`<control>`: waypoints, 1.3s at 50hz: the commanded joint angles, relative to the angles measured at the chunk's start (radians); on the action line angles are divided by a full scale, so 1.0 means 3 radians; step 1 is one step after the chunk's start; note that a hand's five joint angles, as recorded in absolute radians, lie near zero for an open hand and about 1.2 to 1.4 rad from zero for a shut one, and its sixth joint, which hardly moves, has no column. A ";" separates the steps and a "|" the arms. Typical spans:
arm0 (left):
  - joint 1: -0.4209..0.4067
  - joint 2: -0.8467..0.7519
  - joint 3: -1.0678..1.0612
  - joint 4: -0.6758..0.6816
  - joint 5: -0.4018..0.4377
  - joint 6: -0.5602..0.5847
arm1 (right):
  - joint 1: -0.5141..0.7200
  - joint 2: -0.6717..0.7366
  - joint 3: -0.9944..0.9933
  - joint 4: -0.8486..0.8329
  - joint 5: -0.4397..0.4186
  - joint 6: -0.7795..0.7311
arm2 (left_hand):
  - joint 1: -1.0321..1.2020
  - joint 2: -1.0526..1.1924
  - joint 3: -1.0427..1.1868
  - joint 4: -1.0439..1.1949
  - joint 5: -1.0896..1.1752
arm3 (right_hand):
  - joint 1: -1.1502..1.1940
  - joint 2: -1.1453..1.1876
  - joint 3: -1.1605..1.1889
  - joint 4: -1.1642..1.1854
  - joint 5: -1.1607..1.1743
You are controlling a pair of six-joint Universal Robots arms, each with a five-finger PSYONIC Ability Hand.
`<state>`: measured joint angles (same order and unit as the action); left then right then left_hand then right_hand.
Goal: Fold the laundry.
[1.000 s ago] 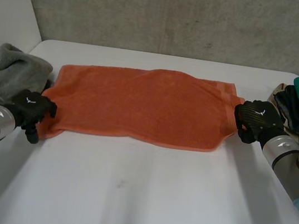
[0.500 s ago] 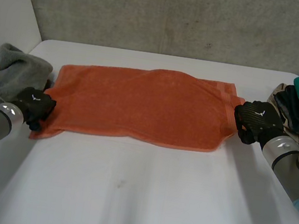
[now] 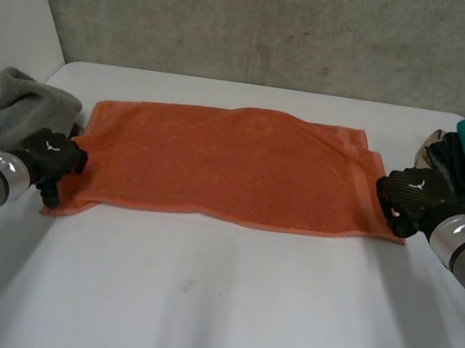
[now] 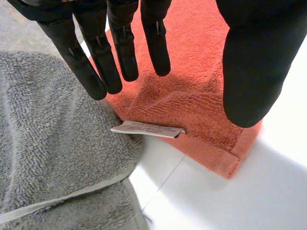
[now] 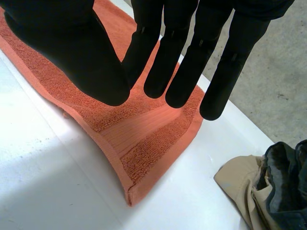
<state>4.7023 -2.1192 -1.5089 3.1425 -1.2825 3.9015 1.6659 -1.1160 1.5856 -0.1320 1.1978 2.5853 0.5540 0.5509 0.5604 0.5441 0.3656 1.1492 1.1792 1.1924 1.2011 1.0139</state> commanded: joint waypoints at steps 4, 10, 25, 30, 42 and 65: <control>-0.0104 -0.0217 0.0085 0.0018 -0.0041 0.0126 | 0.0010 0.0085 -0.0008 -0.0015 0.0016 0.0049 | 0.0195 0.0206 0.0174 0.0228 0.0242 | 0.0824 0.0724 0.0680 0.0651 0.0693; -0.0140 -0.0396 0.0218 0.0109 -0.0163 0.0315 | -0.0010 0.0069 -0.0013 -0.0020 0.0047 0.0100 | 0.0684 0.0695 0.0663 0.0717 0.0730 | -0.0095 -0.0195 -0.0239 -0.0268 -0.0226; -0.0176 0.0104 0.0228 0.0340 -0.0342 -0.0047 | -0.0041 -0.0018 0.0033 0.0026 0.0093 0.0142 | 0.2808 0.2818 0.2786 0.2841 0.2854 | -0.1731 -0.1831 -0.1875 -0.1904 -0.1862; -0.0222 0.0391 0.0203 0.0299 -0.0286 -0.0339 | -0.0087 -0.0084 0.0038 0.0072 0.0124 0.0213 | 0.2808 0.2818 0.2786 0.2841 0.2854 | -0.2259 -0.2359 -0.2403 -0.2432 -0.2390; -0.0401 0.1014 0.0504 -0.0442 -0.0072 -0.0988 | -0.0031 -0.0044 0.0257 0.0282 0.0077 0.0949 | 0.2808 0.2818 0.2786 0.2841 0.2854 | -0.2515 -0.2615 -0.2659 -0.2688 -0.2646; -0.0667 0.1071 0.1501 -0.0959 -0.0179 -0.1643 | 0.0332 0.0493 -0.0085 -0.0414 0.0420 0.0847 | 0.2808 0.2818 0.2786 0.2841 0.2854 | -0.1722 -0.1822 -0.1866 -0.1895 -0.1853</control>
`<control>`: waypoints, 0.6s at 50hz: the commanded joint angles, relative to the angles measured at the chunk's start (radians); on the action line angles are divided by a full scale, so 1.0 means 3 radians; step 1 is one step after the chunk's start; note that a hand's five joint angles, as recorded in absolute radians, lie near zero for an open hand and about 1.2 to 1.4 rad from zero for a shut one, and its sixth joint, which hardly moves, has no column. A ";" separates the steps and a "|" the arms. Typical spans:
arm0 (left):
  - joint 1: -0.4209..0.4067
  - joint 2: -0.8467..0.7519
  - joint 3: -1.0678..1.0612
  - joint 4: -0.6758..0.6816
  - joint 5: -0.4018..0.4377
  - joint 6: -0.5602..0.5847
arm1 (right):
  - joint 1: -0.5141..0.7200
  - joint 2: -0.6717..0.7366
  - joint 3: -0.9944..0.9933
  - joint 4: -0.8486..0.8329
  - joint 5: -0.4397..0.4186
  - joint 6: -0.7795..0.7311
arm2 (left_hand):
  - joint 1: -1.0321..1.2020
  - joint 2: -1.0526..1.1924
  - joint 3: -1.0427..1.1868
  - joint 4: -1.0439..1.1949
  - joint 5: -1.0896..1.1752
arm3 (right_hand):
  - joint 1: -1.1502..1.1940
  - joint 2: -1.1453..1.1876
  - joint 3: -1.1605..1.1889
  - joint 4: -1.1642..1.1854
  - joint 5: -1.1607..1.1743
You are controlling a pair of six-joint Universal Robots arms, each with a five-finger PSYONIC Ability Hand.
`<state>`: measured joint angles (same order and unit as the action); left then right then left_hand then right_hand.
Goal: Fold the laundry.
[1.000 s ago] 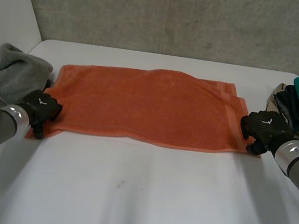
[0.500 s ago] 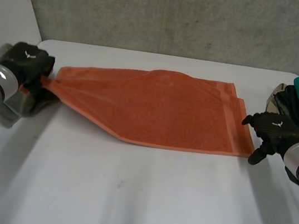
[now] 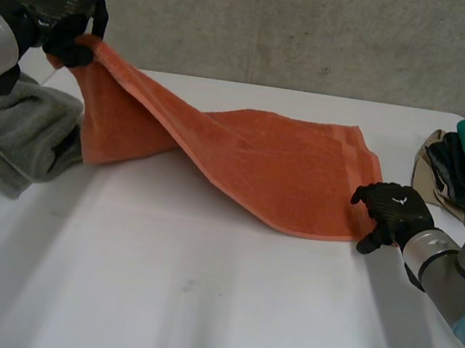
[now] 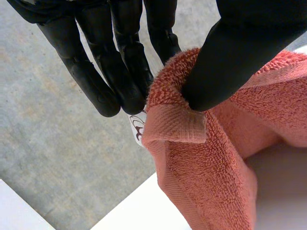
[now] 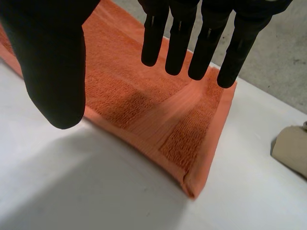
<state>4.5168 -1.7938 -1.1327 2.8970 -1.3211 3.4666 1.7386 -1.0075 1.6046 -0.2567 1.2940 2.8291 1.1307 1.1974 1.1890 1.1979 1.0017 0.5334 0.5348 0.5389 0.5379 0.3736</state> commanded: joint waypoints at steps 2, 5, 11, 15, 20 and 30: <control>-0.0069 -0.0008 0.0319 -0.0171 -0.0060 -0.0250 | 0.0120 0.0173 -0.0179 0.0002 0.0135 0.0050 | 0.0885 0.0663 0.0691 0.0661 0.0734 | 0.0331 0.0326 0.0312 0.0315 0.0281; -0.0105 -0.0013 0.0452 -0.0217 -0.0081 -0.0316 | 0.0167 0.0239 -0.0240 0.0007 0.0201 0.0050 | 0.0885 0.0663 0.0691 0.0661 0.0734 | 0.0331 0.0326 0.0312 0.0315 0.0281; -0.0186 -0.0034 0.0677 -0.0269 -0.0173 -0.0342 | 0.0187 0.0301 -0.0302 -0.0003 0.0253 0.0065 | 0.0885 0.0663 0.0691 0.0661 0.0734 | 0.0350 0.0346 0.0332 0.0335 0.0301; -0.0222 -0.0069 0.0794 -0.0279 -0.0234 -0.0342 | 0.0187 0.0321 -0.0327 0.0007 0.0263 0.0065 | 0.0885 0.0663 0.0691 0.0661 0.0734 | 0.0350 0.0346 0.0332 0.0335 0.0301; -0.0243 -0.0136 0.0892 -0.0315 -0.0290 -0.0342 | 0.0177 0.0265 -0.0292 0.0053 0.0258 0.0126 | 0.0885 0.0663 0.0691 0.0661 0.0734 | 0.0350 0.0346 0.0332 0.0335 0.0301; -0.0263 -0.0151 0.0963 -0.0442 -0.0311 -0.0362 | 0.0253 -0.0262 0.0107 0.0309 0.0248 0.0698 | 0.0885 0.0663 0.0691 0.0661 0.0734 | -0.0246 -0.0251 -0.0265 -0.0262 -0.0296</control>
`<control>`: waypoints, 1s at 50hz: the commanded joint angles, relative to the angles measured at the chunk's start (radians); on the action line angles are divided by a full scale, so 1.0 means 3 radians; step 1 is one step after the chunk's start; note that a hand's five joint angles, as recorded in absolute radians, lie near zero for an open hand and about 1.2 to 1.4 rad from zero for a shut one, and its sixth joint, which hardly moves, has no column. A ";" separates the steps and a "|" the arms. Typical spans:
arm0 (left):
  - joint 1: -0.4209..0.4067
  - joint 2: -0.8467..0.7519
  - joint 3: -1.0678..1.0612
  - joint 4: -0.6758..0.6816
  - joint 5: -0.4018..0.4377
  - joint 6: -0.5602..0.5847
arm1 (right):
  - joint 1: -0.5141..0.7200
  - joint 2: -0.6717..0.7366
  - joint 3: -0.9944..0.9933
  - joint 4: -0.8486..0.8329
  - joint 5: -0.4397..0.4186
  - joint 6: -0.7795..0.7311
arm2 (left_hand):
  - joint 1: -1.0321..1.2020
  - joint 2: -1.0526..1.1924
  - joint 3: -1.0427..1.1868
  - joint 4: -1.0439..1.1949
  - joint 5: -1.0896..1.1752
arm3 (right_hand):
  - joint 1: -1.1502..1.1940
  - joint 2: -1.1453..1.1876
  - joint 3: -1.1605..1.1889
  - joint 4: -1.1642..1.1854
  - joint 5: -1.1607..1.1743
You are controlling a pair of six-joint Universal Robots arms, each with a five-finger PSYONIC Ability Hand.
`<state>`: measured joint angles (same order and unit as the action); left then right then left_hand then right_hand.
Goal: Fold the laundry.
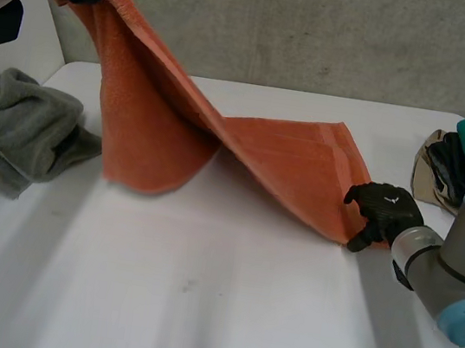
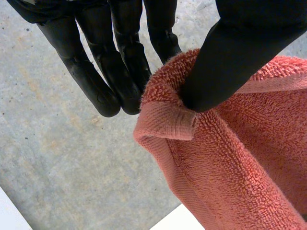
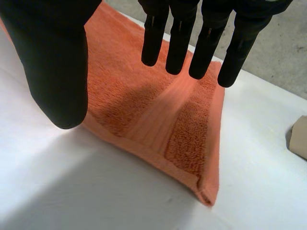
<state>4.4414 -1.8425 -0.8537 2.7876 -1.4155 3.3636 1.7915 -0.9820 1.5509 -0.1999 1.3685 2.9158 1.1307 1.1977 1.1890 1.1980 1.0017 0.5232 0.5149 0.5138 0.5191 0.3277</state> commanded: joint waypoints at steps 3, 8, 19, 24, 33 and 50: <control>-0.0042 0.0026 0.0089 -0.0108 -0.0006 -0.0024 | 0.0240 -0.0337 0.0358 0.0063 0.0015 0.0791 | 0.0885 0.0662 0.0691 0.0661 0.0734 | -0.0388 -0.0360 -0.0357 -0.0374 -0.0318; -0.0140 0.0052 0.0197 -0.0144 -0.0016 -0.0060 | 0.0466 -0.0066 0.0261 -0.0223 0.0152 0.1365 | 0.0885 0.0662 0.0691 0.0661 0.0734 | -0.0458 -0.0430 -0.0426 -0.0444 -0.0388; -0.0186 0.0159 0.0442 -0.0247 -0.0139 -0.0203 | 0.0584 0.0578 -0.0490 -0.0556 0.1138 0.1448 | 0.0885 0.0662 0.0691 0.0661 0.0734 | 0.0011 0.0038 0.0042 0.0025 0.0081; -0.0109 0.0226 0.0453 -0.0252 -0.0155 -0.0285 | 0.0436 0.0538 -0.0593 -0.0556 0.1237 0.1382 | 0.0885 0.0662 0.0691 0.0661 0.0734 | 0.0715 0.0743 0.0747 0.0729 0.0785; 0.0177 0.0246 0.0197 -0.0257 -0.0098 -0.0285 | -0.0127 0.0252 -0.0573 -0.0464 0.0885 0.1014 | 0.0885 0.0662 0.0691 0.0661 0.0734 | 0.2659 0.2686 0.2690 0.2673 0.2729; 0.0826 0.0190 -0.0743 -0.0705 0.0458 0.0266 | -0.1082 -0.1301 -0.0955 0.1610 -0.0819 -0.0692 | 0.0885 0.0662 0.0691 0.0661 0.0734 | 0.2910 0.2938 0.2941 0.2924 0.2980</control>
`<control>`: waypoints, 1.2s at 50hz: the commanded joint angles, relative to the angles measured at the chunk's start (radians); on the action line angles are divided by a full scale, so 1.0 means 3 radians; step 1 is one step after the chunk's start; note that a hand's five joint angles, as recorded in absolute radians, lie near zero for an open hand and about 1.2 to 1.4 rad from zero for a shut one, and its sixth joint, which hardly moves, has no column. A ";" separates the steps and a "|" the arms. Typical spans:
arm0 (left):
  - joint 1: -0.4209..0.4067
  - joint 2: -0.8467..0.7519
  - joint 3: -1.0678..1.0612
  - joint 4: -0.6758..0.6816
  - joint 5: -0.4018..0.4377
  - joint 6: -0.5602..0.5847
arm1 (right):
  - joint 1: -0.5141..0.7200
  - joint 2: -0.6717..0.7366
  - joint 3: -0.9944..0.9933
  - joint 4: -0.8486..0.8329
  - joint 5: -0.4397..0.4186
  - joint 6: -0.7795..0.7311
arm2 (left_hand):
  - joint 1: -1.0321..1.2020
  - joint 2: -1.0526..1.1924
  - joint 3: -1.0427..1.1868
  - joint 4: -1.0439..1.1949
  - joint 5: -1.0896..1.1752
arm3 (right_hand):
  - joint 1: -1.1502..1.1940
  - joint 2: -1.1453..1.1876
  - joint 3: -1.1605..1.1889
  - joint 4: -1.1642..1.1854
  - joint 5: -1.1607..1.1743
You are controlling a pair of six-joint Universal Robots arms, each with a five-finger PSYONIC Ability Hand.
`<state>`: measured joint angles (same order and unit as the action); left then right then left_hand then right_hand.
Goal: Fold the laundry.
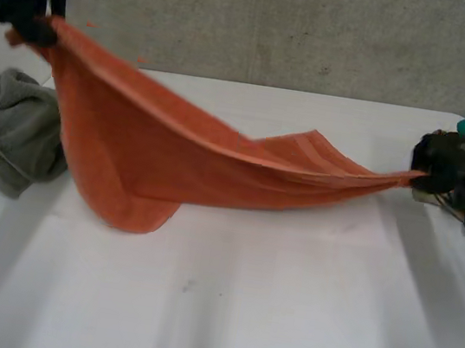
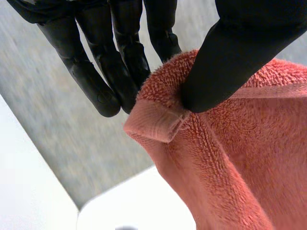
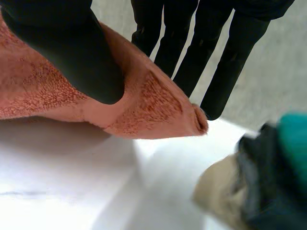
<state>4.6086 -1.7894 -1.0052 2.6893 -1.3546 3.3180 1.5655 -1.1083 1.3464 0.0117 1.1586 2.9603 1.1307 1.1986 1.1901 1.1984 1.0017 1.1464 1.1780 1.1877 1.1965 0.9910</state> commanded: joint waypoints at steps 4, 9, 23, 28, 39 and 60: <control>0.0397 0.0033 -0.0300 -0.0752 0.0389 0.0720 | -0.0509 -0.1224 -0.0515 0.1412 -0.0206 -0.1272 | 0.0885 0.0659 0.0687 0.0660 0.0734 | 0.0833 0.0728 0.0695 0.0666 0.0769; 0.0433 0.0008 -0.0366 -0.1049 0.0445 0.1058 | -0.0534 -0.1189 -0.0740 0.1811 -0.0278 -0.1466 | 0.0885 0.0659 0.0687 0.0660 0.0734 | 0.0833 0.0728 0.0695 0.0666 0.0769; 0.0044 -0.1024 0.0123 -0.0661 0.0220 0.1217 | 0.0160 0.0002 -0.1031 0.1833 0.0535 -0.1983 | 0.0885 0.0659 0.0687 0.0660 0.0734 | 0.0833 0.0728 0.0695 0.0666 0.0769; -0.0119 -0.1500 0.1057 -0.0273 0.0016 0.1140 | 0.0406 0.0441 -0.1567 0.1389 0.0790 -0.1897 | 0.0885 0.0659 0.0687 0.0660 0.0734 | 0.0833 0.0728 0.0695 0.0666 0.0769; -0.0068 -0.1460 0.2226 0.1607 -0.0398 -0.0095 | 0.0401 0.0249 -0.1902 -0.1554 0.1179 -0.0466 | 0.0885 0.0659 0.0687 0.0660 0.0734 | 0.0833 0.0728 0.0695 0.0666 0.0769; 0.0070 -0.1521 0.0560 0.2157 0.0010 0.0030 | 0.0432 0.0340 -0.0812 -0.1344 0.0868 -0.0444 | 0.0885 0.0659 0.0687 0.0660 0.0734 | 0.0833 0.0728 0.0695 0.0666 0.0769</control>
<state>4.6201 -2.2110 -0.7132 3.3446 -1.3650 3.2618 1.7050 -1.0727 1.0359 -0.5096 1.4318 2.8605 1.1307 1.1995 1.1902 1.1985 1.0017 1.1464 1.1781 1.1920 1.2007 1.0168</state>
